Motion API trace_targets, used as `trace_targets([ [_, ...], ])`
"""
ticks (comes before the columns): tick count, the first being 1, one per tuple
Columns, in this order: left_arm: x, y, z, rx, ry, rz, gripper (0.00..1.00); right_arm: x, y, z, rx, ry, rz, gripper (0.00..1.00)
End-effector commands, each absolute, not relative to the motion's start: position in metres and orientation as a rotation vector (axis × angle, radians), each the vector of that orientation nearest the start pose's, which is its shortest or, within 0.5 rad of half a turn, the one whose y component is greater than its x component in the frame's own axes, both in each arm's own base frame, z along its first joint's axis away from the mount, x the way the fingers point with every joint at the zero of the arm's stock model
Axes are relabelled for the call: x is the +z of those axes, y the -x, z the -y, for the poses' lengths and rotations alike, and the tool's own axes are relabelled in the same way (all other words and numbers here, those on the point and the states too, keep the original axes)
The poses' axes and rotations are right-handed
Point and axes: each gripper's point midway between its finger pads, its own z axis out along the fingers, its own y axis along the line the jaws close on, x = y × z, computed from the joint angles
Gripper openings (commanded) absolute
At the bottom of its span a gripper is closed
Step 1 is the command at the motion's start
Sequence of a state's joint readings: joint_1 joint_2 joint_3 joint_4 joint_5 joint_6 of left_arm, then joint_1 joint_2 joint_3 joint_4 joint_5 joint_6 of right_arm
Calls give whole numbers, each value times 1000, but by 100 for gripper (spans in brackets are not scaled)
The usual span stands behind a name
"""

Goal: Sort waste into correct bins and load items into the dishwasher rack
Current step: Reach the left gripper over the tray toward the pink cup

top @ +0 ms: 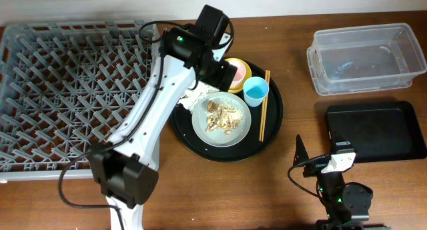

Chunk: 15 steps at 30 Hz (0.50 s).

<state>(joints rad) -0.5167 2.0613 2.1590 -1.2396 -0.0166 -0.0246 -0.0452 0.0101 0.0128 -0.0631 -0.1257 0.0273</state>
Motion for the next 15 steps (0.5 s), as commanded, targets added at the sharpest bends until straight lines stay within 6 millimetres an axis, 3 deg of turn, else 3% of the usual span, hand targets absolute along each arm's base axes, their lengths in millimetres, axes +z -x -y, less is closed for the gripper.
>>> trace_targets([
  [1, 237, -457, 251, -197, -496, -2490, 83, 159, -246, -10, 100, 30, -1634, 98],
  [3, 245, -471, 259, -253, -391, -2443, 73, 159, -246, -10, 100, 30, -1634, 99],
  [4, 243, -476, 262, -261, -384, -2430, 73, 159, -246, -10, 99, 30, -1634, 98],
  [9, 186, -492, 272, -247, -345, -2520, 73, 159, -246, -10, 99, 30, -1634, 98],
  [15, 146, -502, 277, -219, -351, -2564, 72, 159, -246, -10, 99, 30, -1634, 98],
])
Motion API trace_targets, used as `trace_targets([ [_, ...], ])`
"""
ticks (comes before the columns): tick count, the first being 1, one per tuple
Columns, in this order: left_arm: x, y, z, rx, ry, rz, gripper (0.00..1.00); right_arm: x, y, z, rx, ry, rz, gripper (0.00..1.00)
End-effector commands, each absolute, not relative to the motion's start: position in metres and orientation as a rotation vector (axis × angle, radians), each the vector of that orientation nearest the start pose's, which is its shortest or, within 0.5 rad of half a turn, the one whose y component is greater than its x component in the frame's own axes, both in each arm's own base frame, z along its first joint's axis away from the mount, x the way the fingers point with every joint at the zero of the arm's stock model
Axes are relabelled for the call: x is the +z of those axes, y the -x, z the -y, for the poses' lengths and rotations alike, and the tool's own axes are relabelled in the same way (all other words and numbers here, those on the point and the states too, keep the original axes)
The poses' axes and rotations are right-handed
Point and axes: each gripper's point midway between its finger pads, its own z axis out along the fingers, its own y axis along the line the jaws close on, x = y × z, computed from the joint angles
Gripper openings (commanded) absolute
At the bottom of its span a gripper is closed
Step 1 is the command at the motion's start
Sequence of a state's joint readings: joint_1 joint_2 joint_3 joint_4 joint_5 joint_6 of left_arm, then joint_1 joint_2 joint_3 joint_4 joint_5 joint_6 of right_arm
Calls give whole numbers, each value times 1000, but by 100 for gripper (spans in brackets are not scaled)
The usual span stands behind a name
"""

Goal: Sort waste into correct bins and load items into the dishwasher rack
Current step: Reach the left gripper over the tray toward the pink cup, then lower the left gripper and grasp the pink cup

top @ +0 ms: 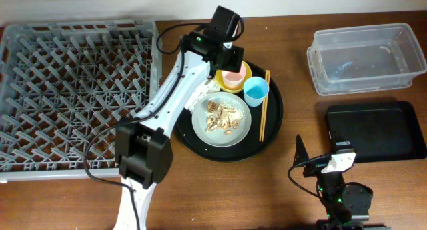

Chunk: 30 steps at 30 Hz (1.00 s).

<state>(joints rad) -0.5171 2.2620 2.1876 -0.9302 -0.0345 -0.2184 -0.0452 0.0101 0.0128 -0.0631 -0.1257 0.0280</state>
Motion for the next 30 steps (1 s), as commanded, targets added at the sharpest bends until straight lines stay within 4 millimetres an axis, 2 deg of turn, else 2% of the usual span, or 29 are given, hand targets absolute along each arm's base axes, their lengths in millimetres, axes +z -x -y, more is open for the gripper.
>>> trace_targets([
  [1, 141, -503, 276, -209, -350, -2569, 70, 159, -246, -10, 99, 30, -1634, 98],
  [2, 140, -504, 277, -209, -350, -2569, 66, 159, -246, -10, 99, 30, -1634, 99],
  [5, 137, -507, 278, -212, -349, -2563, 64, 159, -246, -10, 99, 30, -1634, 98],
  [7, 132, -507, 278, -207, -350, -2571, 57, 159, -246, -10, 100, 30, -1634, 98],
  [8, 124, -507, 278, -202, -353, -2585, 57, 159, -246, -10, 99, 30, -1634, 98],
  [9, 108, -507, 278, -188, -357, -2613, 56, 159, -246, -10, 99, 30, -1634, 98],
  [13, 112, -510, 277, -189, -349, -2599, 56, 160, -246, -10, 99, 31, -1634, 98],
  [16, 126, -513, 278, -200, -344, -2574, 56, 159, -246, -10, 100, 30, -1634, 98],
  [18, 146, -516, 279, -217, -336, -2533, 56, 159, -246, -10, 99, 30, -1634, 98],
  [19, 166, -518, 278, -224, -325, -2495, 56, 159, -246, -10, 99, 30, -1634, 98],
  [20, 177, -519, 276, -222, -316, -2473, 56, 159, -246, -10, 100, 30, -1634, 98],
  [22, 192, -515, 274, -227, -312, -2455, 50, 159, -246, -10, 100, 30, -1634, 98],
  [23, 191, -513, 273, -223, -314, -2464, 49, 159, -246, -10, 99, 30, -1634, 98],
  [29, 129, -499, 265, -152, -343, -2621, 49, 159, -246, -10, 99, 30, -1634, 98],
  [30, 124, -499, 265, -148, -345, -2631, 49, 159, -246, -10, 99, 30, -1634, 98],
])
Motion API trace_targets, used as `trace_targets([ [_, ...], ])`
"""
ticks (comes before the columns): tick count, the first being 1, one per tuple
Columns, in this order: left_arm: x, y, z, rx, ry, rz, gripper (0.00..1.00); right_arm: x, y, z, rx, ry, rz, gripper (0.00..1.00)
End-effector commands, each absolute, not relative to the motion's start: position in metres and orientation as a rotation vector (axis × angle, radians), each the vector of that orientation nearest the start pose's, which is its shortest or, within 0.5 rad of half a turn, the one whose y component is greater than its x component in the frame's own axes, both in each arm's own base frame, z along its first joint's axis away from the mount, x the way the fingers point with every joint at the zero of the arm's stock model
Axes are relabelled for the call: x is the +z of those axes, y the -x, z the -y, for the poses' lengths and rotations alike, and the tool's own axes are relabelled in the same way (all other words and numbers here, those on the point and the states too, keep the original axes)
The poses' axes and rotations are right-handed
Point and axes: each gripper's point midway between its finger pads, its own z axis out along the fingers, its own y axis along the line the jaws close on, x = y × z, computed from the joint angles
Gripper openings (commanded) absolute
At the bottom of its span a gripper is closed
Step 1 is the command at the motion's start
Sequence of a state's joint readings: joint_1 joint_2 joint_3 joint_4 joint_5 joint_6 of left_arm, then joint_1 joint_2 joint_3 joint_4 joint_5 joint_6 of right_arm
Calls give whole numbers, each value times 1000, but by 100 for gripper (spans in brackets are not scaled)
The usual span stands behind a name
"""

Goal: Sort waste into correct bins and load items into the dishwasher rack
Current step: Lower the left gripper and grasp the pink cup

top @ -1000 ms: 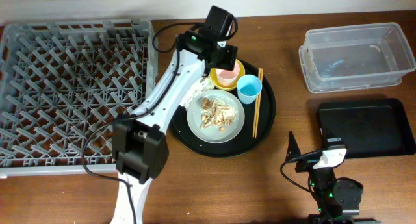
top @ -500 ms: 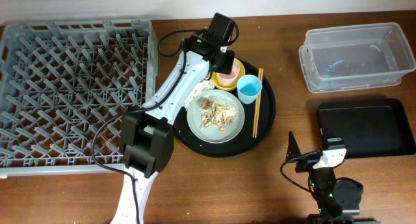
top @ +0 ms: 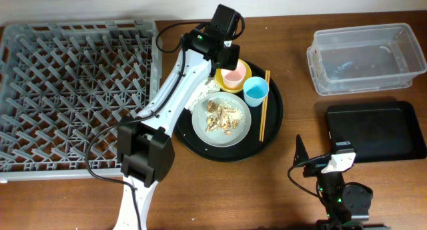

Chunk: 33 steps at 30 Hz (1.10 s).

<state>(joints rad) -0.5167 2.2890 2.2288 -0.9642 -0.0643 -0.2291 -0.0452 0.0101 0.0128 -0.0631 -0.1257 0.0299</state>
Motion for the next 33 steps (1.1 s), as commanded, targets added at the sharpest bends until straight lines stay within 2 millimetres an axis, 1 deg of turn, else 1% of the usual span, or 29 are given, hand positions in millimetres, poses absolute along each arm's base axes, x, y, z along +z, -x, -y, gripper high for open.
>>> trace_targets([
  [1, 118, -499, 265, -143, -347, -2641, 49, 159, -246, -10, 99, 30, -1634, 98],
  [5, 103, -501, 265, -132, -348, -2661, 49, 160, -246, -10, 99, 31, -1634, 98],
  [7, 102, -502, 265, -132, -348, -2660, 48, 160, -246, -10, 99, 31, -1634, 98],
  [11, 101, -500, 265, -135, -350, -2666, 43, 160, -246, -10, 99, 31, -1634, 98],
  [17, 90, -495, 264, -128, -358, -2693, 42, 160, -246, -10, 99, 31, -1634, 98],
  [20, 84, -492, 262, -119, -359, -2709, 41, 160, -246, -10, 99, 31, -1634, 98],
  [23, 82, -492, 262, -120, -359, -2708, 40, 160, -246, -10, 100, 30, -1634, 98],
  [25, 83, -493, 263, -123, -358, -2702, 36, 160, -246, -10, 99, 31, -1634, 98],
  [27, 83, -495, 264, -126, -358, -2695, 29, 160, -246, -10, 99, 31, -1634, 98],
  [30, 84, -495, 264, -128, -357, -2693, 27, 160, -246, -10, 99, 31, -1634, 98],
  [33, 84, -495, 264, -128, -357, -2693, 22, 160, -246, -10, 99, 31, -1634, 98],
])
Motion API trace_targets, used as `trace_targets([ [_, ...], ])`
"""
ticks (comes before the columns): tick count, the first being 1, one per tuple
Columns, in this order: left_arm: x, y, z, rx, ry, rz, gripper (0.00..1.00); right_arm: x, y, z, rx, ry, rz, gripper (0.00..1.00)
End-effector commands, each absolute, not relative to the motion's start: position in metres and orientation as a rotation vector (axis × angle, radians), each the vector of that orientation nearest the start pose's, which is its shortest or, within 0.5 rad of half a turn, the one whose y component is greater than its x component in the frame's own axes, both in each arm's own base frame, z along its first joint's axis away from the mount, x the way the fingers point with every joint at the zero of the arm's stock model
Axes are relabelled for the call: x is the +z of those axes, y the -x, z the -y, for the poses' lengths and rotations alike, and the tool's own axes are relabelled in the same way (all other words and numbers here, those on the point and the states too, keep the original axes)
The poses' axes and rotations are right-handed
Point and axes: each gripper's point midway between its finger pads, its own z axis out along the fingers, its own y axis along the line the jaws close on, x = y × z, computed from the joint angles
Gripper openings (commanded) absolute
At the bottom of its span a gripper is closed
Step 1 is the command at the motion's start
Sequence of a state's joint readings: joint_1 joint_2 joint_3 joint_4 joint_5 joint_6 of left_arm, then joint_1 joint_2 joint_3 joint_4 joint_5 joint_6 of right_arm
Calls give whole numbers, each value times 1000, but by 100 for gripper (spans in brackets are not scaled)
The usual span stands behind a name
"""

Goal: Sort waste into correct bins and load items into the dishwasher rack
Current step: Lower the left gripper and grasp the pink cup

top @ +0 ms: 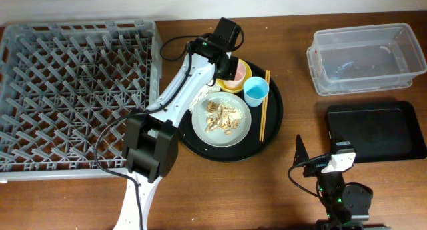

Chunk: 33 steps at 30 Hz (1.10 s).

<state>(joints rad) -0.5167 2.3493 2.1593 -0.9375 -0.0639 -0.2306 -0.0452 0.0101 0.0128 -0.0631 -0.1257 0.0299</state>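
Observation:
A round black tray point(200, 145) holds a white plate point(241, 133) with food scraps, a blue cup point(255, 90), wooden chopsticks point(263, 110), a crumpled white napkin point(199, 97) and a pink cup point(236, 73) standing in a yellow bowl point(244, 82). My left gripper point(224, 65) hangs at the left rim of the pink cup and bowl. Its fingers are hidden under the wrist, so its state and any contact with the cup do not show. My right gripper point(299, 154) rests near the front edge, far from the tray, showing as a single dark blade.
A large grey dishwasher rack point(73, 90) fills the left side, close to the left arm. At the back right is a clear plastic bin point(363, 57). Below it lies a flat black bin point(373, 131). Bare table lies in front of the tray.
My left wrist has shifted slightly toward me and left, and now sits over the left rim of the pink cup. The items on the tray and the right arm have not moved.
My left gripper was over the tray's back left, covering part of the pink cup. It then stood a little further back and right above the cup and bowl, stayed there, and now sits at their left rim. No item has left the tray.

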Motion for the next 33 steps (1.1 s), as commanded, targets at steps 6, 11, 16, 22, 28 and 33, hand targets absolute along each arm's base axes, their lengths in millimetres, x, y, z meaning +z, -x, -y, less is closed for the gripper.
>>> trace_targets([
  [6, 84, -495, 264, -128, -357, -2693, 21, 160, -246, -10, 99, 31, -1634, 99],
  [11, 84, -496, 264, -128, -356, -2687, 21, 160, -246, -10, 99, 31, -1634, 98],
  [16, 111, -510, 256, -97, -316, -2622, 21, 160, -246, -10, 100, 30, -1634, 98],
  [22, 151, -507, 262, -195, -318, -2568, 20, 160, -246, -10, 99, 31, -1634, 98],
  [28, 159, -467, 334, -433, -595, -2533, 21, 160, -246, -10, 99, 31, -1634, 99],
  [33, 155, -467, 340, -274, -598, -2500, 22, 160, -246, -10, 99, 31, -1634, 98],
])
